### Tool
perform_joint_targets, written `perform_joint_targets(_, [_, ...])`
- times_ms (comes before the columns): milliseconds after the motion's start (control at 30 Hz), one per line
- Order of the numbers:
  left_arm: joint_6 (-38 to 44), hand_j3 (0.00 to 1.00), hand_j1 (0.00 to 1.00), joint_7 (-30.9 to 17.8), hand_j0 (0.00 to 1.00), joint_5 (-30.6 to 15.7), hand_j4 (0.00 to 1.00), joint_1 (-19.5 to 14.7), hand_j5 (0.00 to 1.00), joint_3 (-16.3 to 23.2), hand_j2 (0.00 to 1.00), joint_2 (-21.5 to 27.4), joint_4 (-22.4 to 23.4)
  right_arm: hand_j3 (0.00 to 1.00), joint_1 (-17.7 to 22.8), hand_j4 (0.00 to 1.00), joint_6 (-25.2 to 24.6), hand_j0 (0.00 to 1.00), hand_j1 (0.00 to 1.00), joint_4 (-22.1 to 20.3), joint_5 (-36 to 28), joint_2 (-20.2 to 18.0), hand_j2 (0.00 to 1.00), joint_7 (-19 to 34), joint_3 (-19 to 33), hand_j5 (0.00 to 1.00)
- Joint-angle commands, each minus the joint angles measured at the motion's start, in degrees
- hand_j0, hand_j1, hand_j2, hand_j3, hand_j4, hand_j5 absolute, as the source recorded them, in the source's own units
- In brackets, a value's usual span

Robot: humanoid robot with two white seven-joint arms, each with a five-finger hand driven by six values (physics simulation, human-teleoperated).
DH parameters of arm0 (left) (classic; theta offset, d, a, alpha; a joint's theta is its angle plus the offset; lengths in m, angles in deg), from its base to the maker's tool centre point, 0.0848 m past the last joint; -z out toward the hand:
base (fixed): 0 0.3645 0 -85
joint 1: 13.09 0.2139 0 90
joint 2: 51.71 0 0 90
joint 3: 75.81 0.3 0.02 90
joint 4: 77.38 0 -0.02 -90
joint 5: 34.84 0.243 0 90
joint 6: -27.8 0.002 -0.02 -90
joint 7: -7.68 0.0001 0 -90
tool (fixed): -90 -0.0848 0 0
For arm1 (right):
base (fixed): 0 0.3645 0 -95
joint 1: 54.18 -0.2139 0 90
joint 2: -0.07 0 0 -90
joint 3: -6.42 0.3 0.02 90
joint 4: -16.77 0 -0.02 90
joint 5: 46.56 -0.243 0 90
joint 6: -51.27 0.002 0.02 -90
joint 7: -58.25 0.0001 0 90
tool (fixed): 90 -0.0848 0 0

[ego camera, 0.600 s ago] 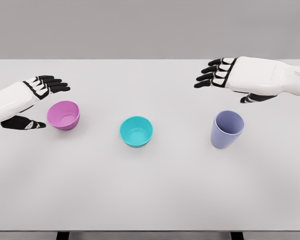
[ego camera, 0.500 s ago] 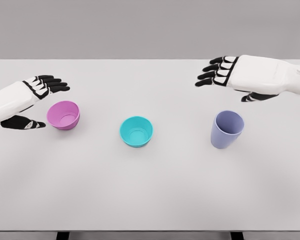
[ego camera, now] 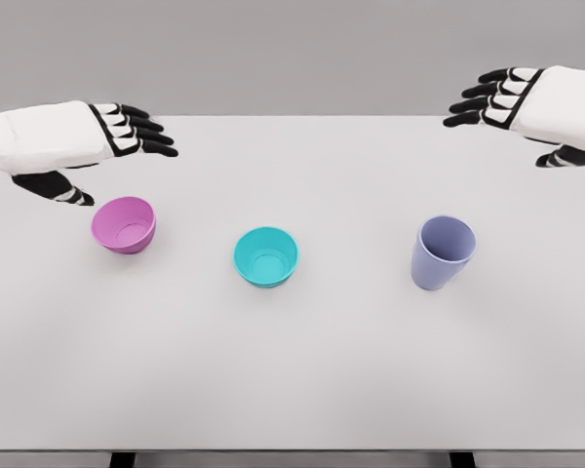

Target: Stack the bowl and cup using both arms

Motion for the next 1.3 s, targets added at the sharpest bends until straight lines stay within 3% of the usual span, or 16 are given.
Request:
perform_joint_targets(0, [0.06, 1.0, 1.0, -0.8, 1.0, -5.57, 1.0, 0.0, 1.0, 9.73, 1.0, 1.24, 1.11, 1.0, 0.0, 1.0, -0.16, 1.0, 1.0, 0.15, -0.27, 1.23, 1.0, -0.03, 0.11, 1.0])
perform_joint_targets(67, [2.27, 1.0, 1.0, -0.8, 1.0, -7.16, 1.0, -1.85, 1.0, 11.76, 1.0, 1.85, 1.11, 1.0, 0.53, 1.0, -0.16, 1.0, 1.0, -0.02, -0.27, 4.05, 1.0, -0.03, 0.02, 1.0])
perform_joint_targets(233, [6.32, 1.0, 1.0, -0.8, 1.0, -6.36, 1.0, -1.93, 1.0, 13.52, 1.0, 1.85, 1.11, 1.0, 1.23, 1.0, -0.16, 1.0, 1.0, -1.08, -0.09, 8.36, 1.0, -0.03, 1.16, 1.0])
perform_joint_targets(333, [10.18, 1.0, 1.0, -0.8, 1.0, -6.36, 1.0, -1.93, 1.0, 14.04, 1.0, 1.85, 1.11, 1.0, 1.14, 1.0, -0.16, 1.0, 1.0, -1.16, -0.09, 7.74, 1.0, -0.03, 2.83, 1.0])
perform_joint_targets(433, [14.84, 1.0, 1.0, -0.8, 1.0, -5.58, 1.0, -2.02, 1.0, 15.45, 1.0, 1.77, 1.64, 1.0, 1.93, 1.0, -0.16, 1.0, 1.0, -1.16, -0.09, 3.87, 1.0, -0.03, 3.1, 1.0])
perform_joint_targets(533, [15.9, 1.0, 1.0, -0.8, 1.0, -5.4, 1.0, -2.2, 1.0, 15.63, 1.0, 1.33, 1.99, 1.0, 2.02, 1.0, -0.16, 1.0, 1.0, -1.16, 0.08, 2.64, 1.0, -0.03, 3.36, 1.0])
perform_joint_targets(600, [16.08, 1.0, 1.0, -0.8, 1.0, -4.96, 1.0, -2.29, 1.0, 15.98, 1.0, 1.15, 2.78, 1.0, 2.29, 1.0, -0.16, 1.0, 1.0, -1.16, 0.08, 2.64, 1.0, -0.03, 6.53, 1.0])
perform_joint_targets(800, [16.08, 1.0, 1.0, -0.8, 1.0, -2.32, 1.0, -2.73, 1.0, 16.06, 1.0, -1.49, 5.07, 1.0, 8.96, 1.0, -0.16, 1.0, 1.0, -1.16, 0.08, 7.39, 1.0, -0.03, 6.44, 1.0])
perform_joint_targets(1267, [15.9, 1.0, 1.0, -0.8, 1.0, 0.31, 1.0, -2.81, 1.0, 17.65, 1.0, -3.16, 8.93, 1.0, 7.47, 1.0, -0.16, 1.0, 1.0, -1.16, 0.08, 7.92, 1.0, -0.03, 6.79, 1.0])
